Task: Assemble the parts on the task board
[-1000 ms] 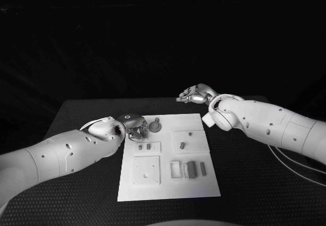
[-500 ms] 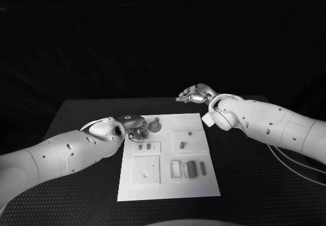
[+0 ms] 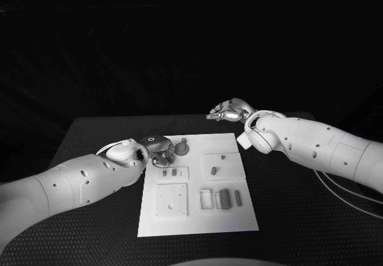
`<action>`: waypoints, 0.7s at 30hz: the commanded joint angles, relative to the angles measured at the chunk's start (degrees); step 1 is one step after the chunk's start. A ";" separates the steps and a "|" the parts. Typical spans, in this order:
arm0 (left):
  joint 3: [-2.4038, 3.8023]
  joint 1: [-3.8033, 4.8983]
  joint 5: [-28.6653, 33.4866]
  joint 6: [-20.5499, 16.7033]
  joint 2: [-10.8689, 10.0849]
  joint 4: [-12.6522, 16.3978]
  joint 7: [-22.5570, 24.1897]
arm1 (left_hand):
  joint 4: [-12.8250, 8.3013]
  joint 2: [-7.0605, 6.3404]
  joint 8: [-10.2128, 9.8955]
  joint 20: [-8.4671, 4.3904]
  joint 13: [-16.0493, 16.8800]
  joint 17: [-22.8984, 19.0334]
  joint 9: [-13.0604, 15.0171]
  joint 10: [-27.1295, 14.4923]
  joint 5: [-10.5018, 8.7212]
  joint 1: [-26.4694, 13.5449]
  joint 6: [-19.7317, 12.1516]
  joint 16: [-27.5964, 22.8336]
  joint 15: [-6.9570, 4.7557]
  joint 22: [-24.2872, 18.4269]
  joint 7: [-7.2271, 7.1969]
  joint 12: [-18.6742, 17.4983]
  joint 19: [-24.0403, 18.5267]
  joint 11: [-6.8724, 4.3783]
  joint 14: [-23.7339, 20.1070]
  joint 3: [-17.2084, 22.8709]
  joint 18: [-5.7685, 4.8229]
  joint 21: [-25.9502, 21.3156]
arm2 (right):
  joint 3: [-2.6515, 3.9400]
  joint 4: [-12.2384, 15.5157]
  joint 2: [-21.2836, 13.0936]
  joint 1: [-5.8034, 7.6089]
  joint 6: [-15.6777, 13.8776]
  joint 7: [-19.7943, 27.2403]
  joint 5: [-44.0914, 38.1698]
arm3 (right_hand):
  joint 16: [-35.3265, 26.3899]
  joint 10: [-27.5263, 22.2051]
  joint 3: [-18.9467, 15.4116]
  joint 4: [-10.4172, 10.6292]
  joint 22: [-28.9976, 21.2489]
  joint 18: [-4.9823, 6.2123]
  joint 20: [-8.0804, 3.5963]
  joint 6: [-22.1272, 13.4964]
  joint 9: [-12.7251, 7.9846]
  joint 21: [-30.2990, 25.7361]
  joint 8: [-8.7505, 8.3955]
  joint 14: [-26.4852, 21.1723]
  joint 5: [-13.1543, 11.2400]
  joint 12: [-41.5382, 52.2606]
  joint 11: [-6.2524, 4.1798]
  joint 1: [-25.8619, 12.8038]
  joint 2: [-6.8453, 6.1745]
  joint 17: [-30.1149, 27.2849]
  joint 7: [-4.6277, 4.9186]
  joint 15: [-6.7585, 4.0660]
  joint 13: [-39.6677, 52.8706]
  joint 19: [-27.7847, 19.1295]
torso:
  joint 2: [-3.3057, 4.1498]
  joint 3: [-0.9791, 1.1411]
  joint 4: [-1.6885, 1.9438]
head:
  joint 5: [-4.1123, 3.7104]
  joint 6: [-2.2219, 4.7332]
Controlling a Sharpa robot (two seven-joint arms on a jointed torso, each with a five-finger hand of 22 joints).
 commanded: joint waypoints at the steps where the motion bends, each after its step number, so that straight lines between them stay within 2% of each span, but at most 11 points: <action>1: -0.09 -0.27 -0.31 0.60 0.13 0.02 0.63 | -0.06 0.52 0.28 -0.28 0.07 0.07 0.08 0.34 -0.38 0.04 0.70 0.30 -0.10 1.28 0.44 0.19 0.04 -0.01 0.43 0.41 2.86 0.21 | 0.02 0.04 0.00 -0.05 0.66 0.54 -0.07 | 0.12 -0.32 -0.32 0.10 0.07 -0.02 0.03 -0.52 -0.08 -0.39 0.35 -0.31 -0.09 0.35 0.01 0.02 0.77 0.09 2.90 0.05 -0.07 0.31 | 0.01 0.01 -0.01 | -0.06 -0.02; 21: -0.12 -0.28 -1.06 2.46 0.31 -0.17 -0.17 | -0.07 0.58 0.28 -0.29 0.11 0.08 0.11 0.32 -0.38 0.04 0.69 0.29 -0.09 1.28 0.44 0.15 0.00 0.00 0.39 0.48 2.84 0.20 | 0.02 0.09 -0.10 -0.09 0.70 0.54 -0.07 | 0.13 -0.34 -0.35 0.09 0.13 -0.03 0.05 -0.51 -0.09 -0.48 0.40 -0.34 -0.09 0.40 0.01 0.00 0.80 0.10 2.90 0.06 -0.08 0.30 | 0.00 -0.01 0.02 | -0.12 -0.12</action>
